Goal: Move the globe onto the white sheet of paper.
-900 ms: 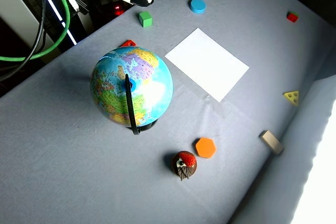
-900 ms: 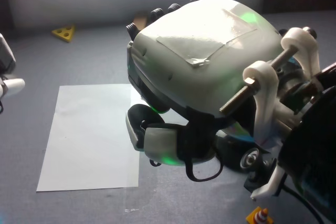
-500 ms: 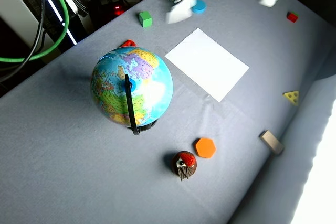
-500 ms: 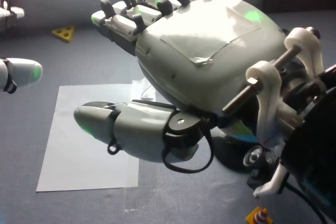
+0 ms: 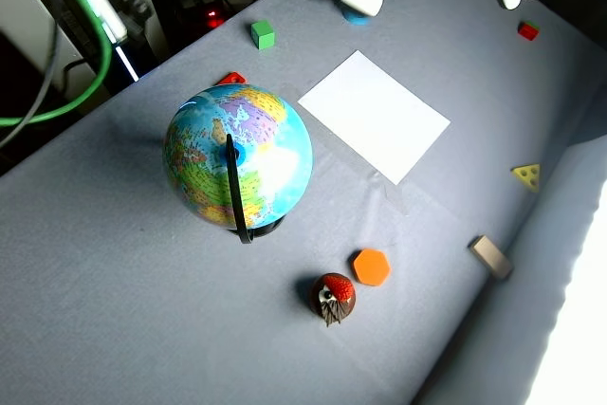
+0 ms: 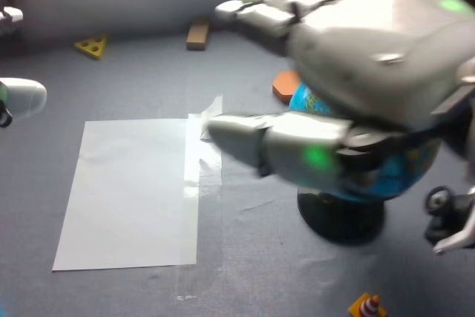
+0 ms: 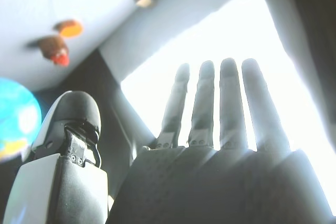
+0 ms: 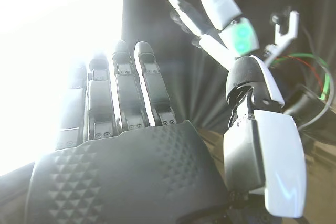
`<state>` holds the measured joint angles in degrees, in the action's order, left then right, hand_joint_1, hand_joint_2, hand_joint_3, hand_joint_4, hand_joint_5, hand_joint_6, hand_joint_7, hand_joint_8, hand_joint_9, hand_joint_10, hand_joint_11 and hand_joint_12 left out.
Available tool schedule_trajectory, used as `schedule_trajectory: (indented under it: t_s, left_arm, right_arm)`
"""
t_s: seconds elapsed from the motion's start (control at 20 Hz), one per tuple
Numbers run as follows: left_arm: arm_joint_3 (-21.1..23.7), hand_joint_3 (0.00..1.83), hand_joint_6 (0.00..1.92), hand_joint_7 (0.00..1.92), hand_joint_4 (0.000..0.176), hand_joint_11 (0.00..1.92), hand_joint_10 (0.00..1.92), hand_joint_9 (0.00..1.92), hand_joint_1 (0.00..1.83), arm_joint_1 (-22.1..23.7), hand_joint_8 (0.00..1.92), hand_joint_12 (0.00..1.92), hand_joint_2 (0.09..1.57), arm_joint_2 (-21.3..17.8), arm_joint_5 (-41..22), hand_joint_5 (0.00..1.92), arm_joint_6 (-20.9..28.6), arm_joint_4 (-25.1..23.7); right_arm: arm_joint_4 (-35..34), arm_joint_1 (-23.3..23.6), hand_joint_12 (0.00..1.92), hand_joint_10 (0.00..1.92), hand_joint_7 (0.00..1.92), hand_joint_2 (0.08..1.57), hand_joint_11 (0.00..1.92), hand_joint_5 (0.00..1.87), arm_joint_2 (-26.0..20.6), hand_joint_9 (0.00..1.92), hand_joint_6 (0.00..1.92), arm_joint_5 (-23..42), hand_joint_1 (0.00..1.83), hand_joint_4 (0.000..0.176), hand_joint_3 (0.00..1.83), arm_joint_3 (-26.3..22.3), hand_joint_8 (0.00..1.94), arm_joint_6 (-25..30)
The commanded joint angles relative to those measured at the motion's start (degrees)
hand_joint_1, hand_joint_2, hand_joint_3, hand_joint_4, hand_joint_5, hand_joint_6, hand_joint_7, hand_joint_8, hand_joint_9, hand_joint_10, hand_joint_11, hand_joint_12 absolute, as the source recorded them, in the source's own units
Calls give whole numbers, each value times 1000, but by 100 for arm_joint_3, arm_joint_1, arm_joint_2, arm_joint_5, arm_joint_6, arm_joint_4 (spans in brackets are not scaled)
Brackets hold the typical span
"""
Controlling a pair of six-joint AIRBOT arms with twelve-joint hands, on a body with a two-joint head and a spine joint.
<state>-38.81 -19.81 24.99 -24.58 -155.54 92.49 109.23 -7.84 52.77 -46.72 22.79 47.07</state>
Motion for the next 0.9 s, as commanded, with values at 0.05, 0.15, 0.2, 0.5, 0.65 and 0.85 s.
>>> schedule_trajectory:
  t_s: [0.05,0.15,0.2,0.5,0.65,0.85]
  left_arm:
    - [-80,5,0,87,0,0,2,84,0,-114,0,182,1198,45,-61,101,367,-246]
    - [-72,4,0,86,0,0,1,84,0,-309,0,178,1198,124,-265,100,961,-504]
    - [-58,4,0,86,0,0,1,84,0,-476,0,177,1198,207,-373,100,1402,-673]
    - [96,1,0,76,0,0,0,66,0,-1876,0,108,1200,970,-1222,90,4284,-2241]
    - [266,0,0,76,0,0,0,66,0,-2422,0,106,1198,1233,-1685,86,5033,-2788]
    - [547,0,0,75,0,0,3,75,0,-3421,0,104,1198,1543,-2798,86,6100,-3590]
  right_arm:
    - [1405,-111,121,16,208,1145,0,209,-424,137,26,340,0,0,16,-31,0,743]
    - [1448,-231,120,14,208,1144,0,206,-887,136,22,700,0,0,14,45,0,872]
    - [1449,-289,120,14,209,1144,0,206,-1113,137,22,1062,0,0,14,176,0,1165]
    - [3202,-368,129,11,200,1145,0,191,-1545,136,11,2430,0,0,11,1276,0,3815]
    - [4311,-445,165,9,197,1149,0,187,-1683,137,7,2844,0,0,9,1516,0,5255]
    - [4600,-505,171,8,203,1146,0,213,-1779,138,16,2943,0,0,6,1754,2,5812]
